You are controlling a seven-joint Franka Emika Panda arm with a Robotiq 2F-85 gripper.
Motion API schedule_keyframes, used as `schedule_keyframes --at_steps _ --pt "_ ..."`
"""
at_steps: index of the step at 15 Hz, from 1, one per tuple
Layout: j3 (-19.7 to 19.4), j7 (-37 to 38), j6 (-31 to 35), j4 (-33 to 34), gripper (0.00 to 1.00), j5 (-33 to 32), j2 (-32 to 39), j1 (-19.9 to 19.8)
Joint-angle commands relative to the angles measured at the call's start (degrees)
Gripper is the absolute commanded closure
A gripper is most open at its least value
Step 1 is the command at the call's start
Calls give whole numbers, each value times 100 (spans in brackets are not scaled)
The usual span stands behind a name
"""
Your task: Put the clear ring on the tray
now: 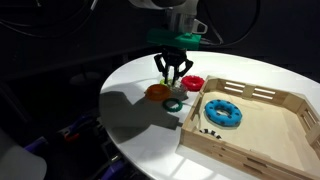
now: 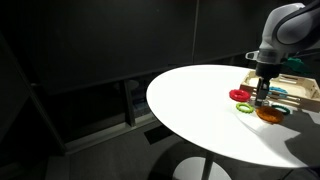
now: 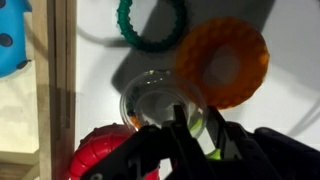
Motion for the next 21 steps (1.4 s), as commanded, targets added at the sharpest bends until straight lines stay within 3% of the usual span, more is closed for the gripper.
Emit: schedule_keyframes --at_steps 1,11,21 --pt "69 159 -106 165 87 -134 65 -92" --pt "58 66 -631 391 89 8 -437 -107" --pt "-207 395 -1024 1368 90 -77 -432 -339"
